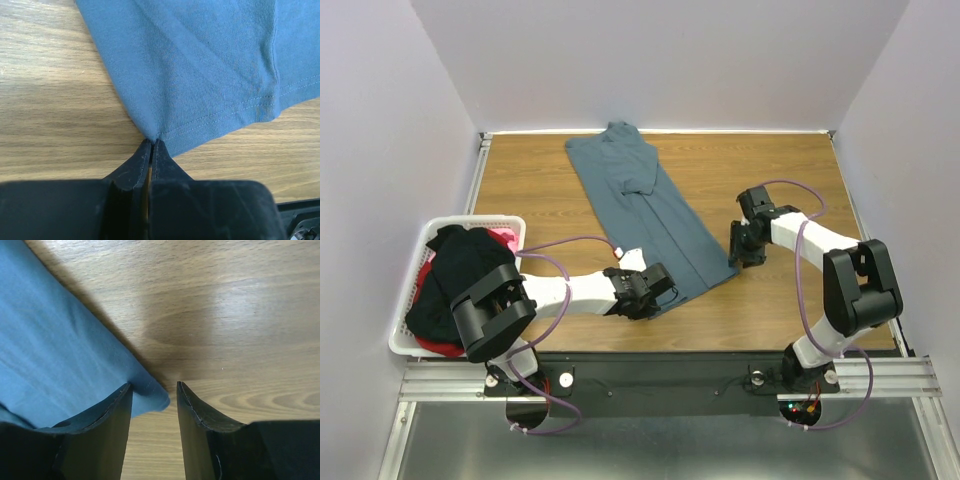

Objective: Fold and stack the t-shirts
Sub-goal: Fold the tshirt

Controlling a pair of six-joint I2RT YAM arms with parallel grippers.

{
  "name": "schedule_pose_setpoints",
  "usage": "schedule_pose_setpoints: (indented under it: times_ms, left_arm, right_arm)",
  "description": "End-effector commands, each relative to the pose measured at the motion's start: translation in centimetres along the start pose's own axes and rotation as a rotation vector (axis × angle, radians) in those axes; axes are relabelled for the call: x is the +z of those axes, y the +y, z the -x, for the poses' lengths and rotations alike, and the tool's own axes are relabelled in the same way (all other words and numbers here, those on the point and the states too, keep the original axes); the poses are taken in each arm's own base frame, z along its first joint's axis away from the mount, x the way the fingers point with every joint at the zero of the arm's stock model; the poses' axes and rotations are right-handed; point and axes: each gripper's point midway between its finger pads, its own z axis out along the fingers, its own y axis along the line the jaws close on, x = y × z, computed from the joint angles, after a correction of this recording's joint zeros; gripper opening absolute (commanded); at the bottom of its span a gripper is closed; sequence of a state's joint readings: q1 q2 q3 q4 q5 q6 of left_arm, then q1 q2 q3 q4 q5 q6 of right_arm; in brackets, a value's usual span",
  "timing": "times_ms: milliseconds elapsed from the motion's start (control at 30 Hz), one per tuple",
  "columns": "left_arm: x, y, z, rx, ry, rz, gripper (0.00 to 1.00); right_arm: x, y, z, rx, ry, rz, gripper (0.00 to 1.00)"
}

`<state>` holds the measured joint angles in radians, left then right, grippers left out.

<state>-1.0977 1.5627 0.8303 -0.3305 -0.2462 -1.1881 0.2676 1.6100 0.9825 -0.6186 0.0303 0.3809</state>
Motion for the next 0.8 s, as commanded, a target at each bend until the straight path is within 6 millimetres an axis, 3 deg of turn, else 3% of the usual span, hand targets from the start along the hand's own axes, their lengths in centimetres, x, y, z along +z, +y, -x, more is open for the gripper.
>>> schedule_pose_setpoints:
  times_ms: [0, 333, 500, 633, 767]
  left_arm:
    - [0.6, 5.5, -1.8, 0.099, 0.057, 0.169, 0.00]
    - [0.5, 5.4, -1.7, 0.101, 0.055, 0.164, 0.00]
    - [0.2, 5.4, -1.6, 0.103, 0.060, 0.158, 0.00]
    - [-0.9, 5.3, -1.3, 0.133, 0.069, 0.140, 0.00]
    - [-2.6, 5.4, -1.9, 0.185, 0.123, 0.117, 0.00]
  right_arm:
    - [0.6, 0.5, 0.6, -0.028, -0.020, 0.034, 0.47]
    - [2.0, 0.1, -2.3, -0.017, 0.056, 0.047, 0.45]
    - [1.8, 0.5, -4.0, 0.002, 0.099, 0.086, 0.21]
    - [0.7, 1.2, -4.1, 0.022, 0.099, 0.126, 0.04]
    - [-1.0, 1.4, -4.5, 0.047, 0.118, 0.138, 0.01]
